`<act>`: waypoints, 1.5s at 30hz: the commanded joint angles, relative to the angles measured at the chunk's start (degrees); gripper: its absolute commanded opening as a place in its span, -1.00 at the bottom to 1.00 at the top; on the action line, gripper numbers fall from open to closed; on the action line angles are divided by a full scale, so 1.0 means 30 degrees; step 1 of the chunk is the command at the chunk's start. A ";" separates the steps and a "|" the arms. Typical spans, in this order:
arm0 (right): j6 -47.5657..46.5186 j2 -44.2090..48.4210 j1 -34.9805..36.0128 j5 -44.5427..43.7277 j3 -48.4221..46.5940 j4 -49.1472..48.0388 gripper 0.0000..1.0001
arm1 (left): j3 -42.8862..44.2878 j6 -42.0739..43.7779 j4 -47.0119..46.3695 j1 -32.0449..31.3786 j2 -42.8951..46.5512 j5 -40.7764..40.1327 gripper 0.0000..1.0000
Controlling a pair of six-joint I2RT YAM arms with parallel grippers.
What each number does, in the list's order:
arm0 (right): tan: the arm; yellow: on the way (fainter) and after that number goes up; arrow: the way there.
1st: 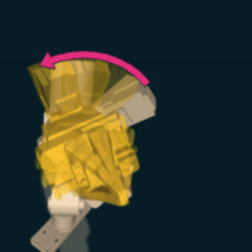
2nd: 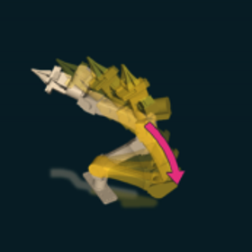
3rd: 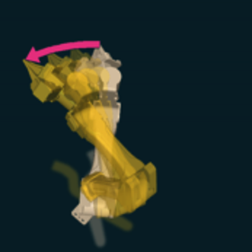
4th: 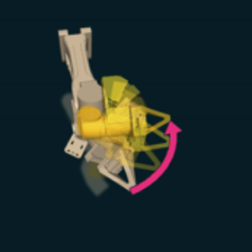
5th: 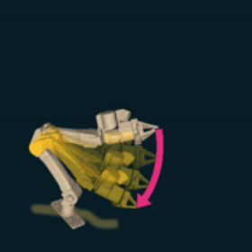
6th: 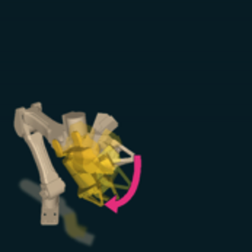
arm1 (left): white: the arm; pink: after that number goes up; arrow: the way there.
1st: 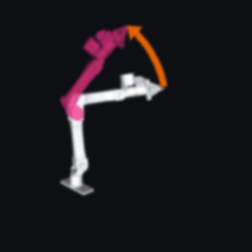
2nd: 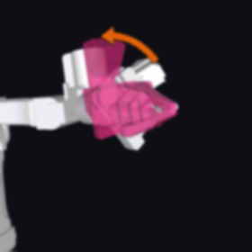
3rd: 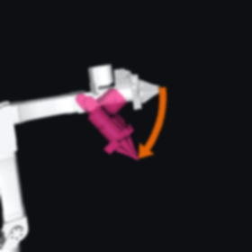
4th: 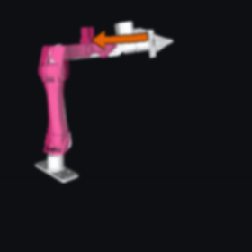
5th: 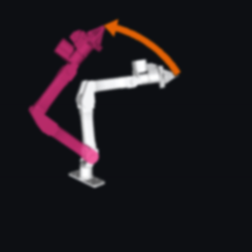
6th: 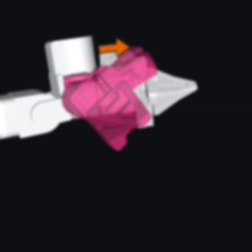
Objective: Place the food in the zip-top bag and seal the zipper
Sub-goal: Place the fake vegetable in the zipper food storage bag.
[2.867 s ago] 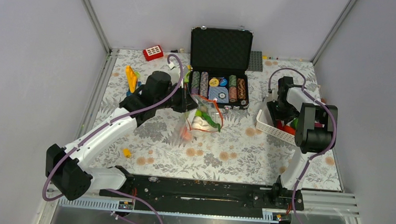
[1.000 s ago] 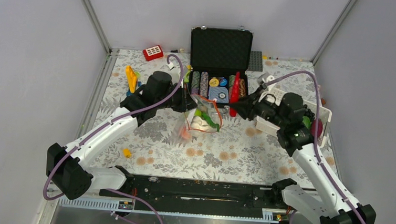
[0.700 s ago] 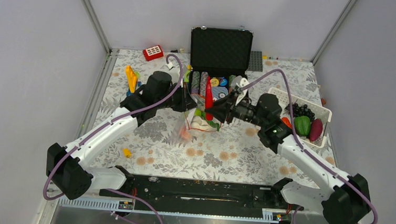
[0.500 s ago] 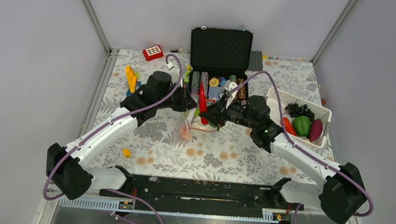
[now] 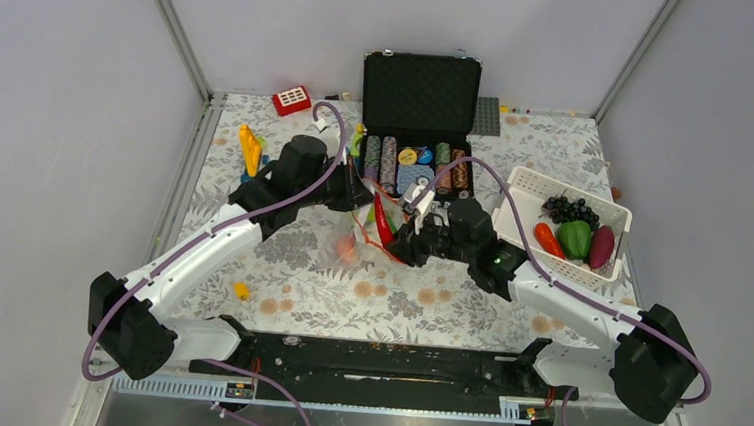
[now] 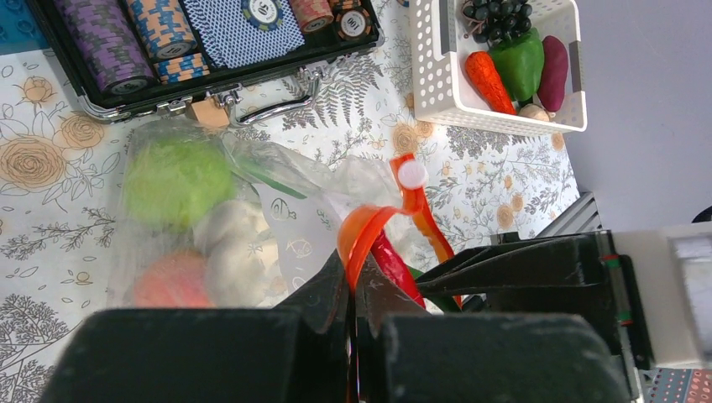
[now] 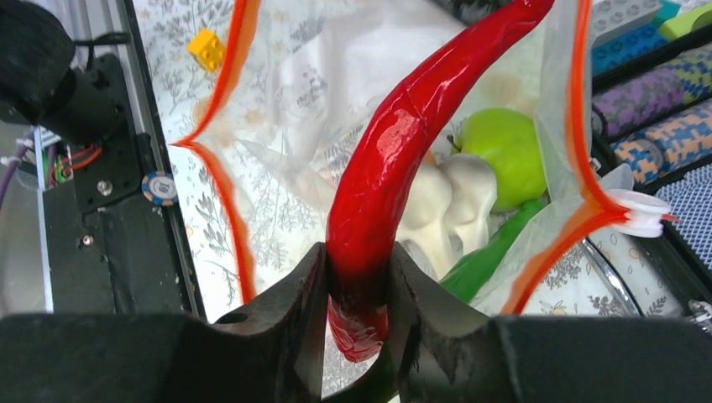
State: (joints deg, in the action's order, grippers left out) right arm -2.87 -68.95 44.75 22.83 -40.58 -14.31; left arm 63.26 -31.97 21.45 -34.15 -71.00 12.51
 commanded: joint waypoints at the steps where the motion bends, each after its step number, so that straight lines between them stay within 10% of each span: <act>1: -0.1677 -0.0116 0.0283 0.0257 -0.0850 0.2727 -0.56 | 0.1078 0.0108 -0.0436 0.0129 0.0136 -0.0725 -1.00; 18: 0.8011 -0.4991 0.0376 -0.7211 -0.8078 1.0938 -0.43 | 0.0272 0.0258 -0.1722 0.0075 0.0323 0.1507 -1.00; 23: 1.0988 -0.4781 0.0376 -0.8217 -0.7599 0.9581 -0.08 | -0.0383 -0.0142 -0.2717 0.0059 0.0437 0.2236 -1.00; 30: 0.9198 -0.2662 0.0403 -0.8701 -0.6539 0.8791 0.98 | -0.0628 -0.0228 -0.2716 0.0075 0.0550 0.1702 -1.00; 37: 0.7225 0.0124 0.0405 -0.9151 -0.6016 0.9829 0.99 | -0.0584 -0.0352 -0.2831 0.0075 0.0602 0.1272 -1.00; 45: 0.5032 0.3508 0.0031 -1.7874 -0.6430 1.2445 0.99 | -0.0738 -0.0303 -0.3042 0.0075 0.0910 0.1156 -1.00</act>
State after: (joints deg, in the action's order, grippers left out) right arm 17.15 -62.81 45.74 -14.70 -58.63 19.33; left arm 61.23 -33.10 16.10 -34.22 -70.91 16.86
